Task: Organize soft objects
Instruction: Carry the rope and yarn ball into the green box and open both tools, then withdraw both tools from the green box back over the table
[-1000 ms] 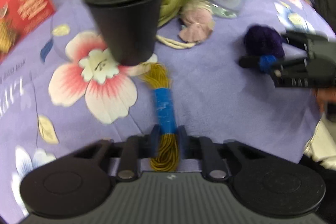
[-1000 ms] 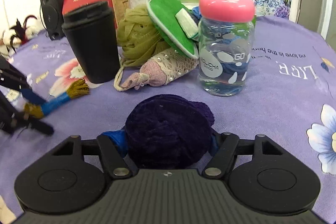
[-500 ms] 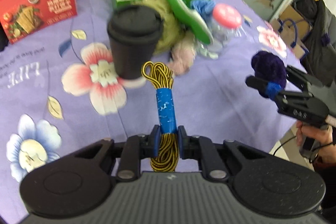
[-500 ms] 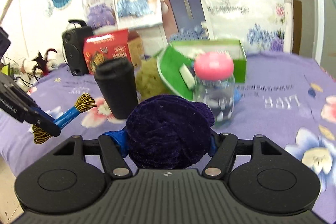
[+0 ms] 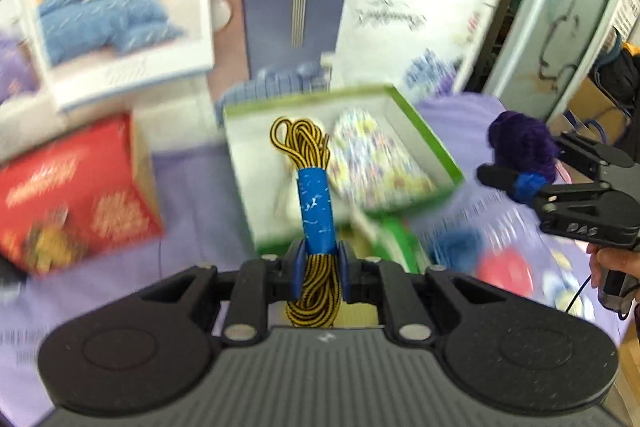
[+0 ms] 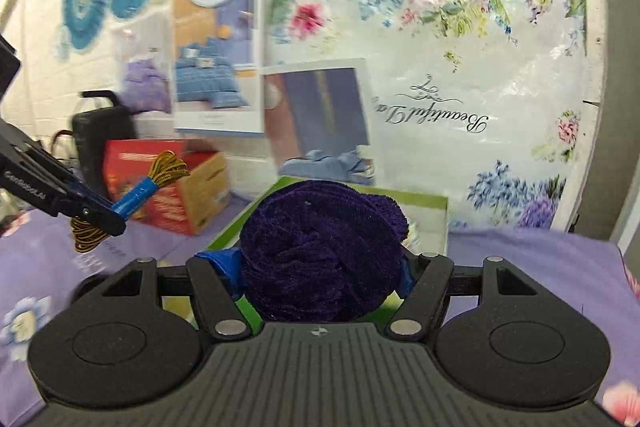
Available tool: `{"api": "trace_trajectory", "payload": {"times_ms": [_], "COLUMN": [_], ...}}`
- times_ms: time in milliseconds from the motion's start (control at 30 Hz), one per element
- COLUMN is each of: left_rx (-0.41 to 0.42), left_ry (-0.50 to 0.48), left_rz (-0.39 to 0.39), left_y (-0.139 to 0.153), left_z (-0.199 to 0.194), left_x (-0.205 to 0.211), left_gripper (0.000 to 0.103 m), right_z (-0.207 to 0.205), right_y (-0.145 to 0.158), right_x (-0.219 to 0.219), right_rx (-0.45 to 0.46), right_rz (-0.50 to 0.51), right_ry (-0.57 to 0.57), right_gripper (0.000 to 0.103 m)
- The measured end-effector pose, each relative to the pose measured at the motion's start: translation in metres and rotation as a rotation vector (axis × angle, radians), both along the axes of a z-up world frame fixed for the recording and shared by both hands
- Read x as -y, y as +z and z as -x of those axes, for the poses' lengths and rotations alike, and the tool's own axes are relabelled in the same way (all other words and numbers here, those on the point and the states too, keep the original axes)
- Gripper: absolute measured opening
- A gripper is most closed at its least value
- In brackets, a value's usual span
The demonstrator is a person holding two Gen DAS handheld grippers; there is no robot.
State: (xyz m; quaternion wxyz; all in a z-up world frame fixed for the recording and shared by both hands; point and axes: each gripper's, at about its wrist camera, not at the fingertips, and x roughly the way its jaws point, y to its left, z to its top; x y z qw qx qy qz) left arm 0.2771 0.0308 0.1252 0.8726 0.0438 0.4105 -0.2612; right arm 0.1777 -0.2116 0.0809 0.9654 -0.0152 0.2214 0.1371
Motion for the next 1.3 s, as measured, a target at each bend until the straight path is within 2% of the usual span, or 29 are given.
{"api": "trace_trajectory", "payload": {"times_ms": [167, 200, 233, 267, 367, 467, 533, 767, 900, 1133, 1300], "left_rx": [-0.068, -0.080, -0.091, -0.091, -0.095, -0.072, -0.054, 0.003, 0.050, 0.119, 0.167], "left_ry": [0.010, 0.013, 0.027, 0.043, 0.062, 0.066, 0.069, 0.060, 0.060, 0.055, 0.091], "left_rz": [0.003, 0.006, 0.000, -0.001, 0.015, -0.007, -0.026, -0.045, -0.051, -0.051, -0.065], "left_y": [-0.021, -0.027, -0.034, -0.039, -0.048, -0.050, -0.050, -0.037, -0.022, -0.001, 0.008], "left_z": [-0.080, -0.093, -0.104, -0.112, -0.124, -0.120, -0.114, -0.074, -0.033, 0.054, 0.105], "left_x": [0.036, 0.041, 0.045, 0.047, 0.049, 0.050, 0.049, 0.048, 0.046, 0.040, 0.034], "left_gripper": [0.013, 0.026, 0.065, 0.077, 0.077, 0.077, 0.077, 0.077, 0.077, 0.077, 0.080], "right_z": [-0.083, -0.096, -0.106, -0.114, -0.137, -0.138, -0.136, -0.118, -0.088, -0.005, 0.046], "right_y": [-0.018, -0.024, -0.030, -0.034, -0.045, -0.043, -0.039, -0.032, -0.026, -0.015, -0.016], "right_x": [0.005, 0.005, 0.005, 0.004, -0.001, 0.002, 0.004, 0.005, 0.011, 0.015, 0.012], "right_rx": [-0.097, -0.116, -0.128, -0.134, -0.179, -0.131, -0.101, -0.108, -0.110, -0.089, -0.086], "right_rz": [0.032, 0.024, 0.023, 0.024, 0.058, 0.017, 0.003, 0.042, 0.053, 0.034, 0.048], "right_ry": [-0.009, -0.002, -0.002, -0.019, -0.085, -0.084, -0.080, -0.066, -0.071, -0.069, -0.071], "right_gripper": [0.056, 0.056, 0.056, 0.057, 0.059, 0.060, 0.061, 0.062, 0.063, 0.065, 0.065]}}
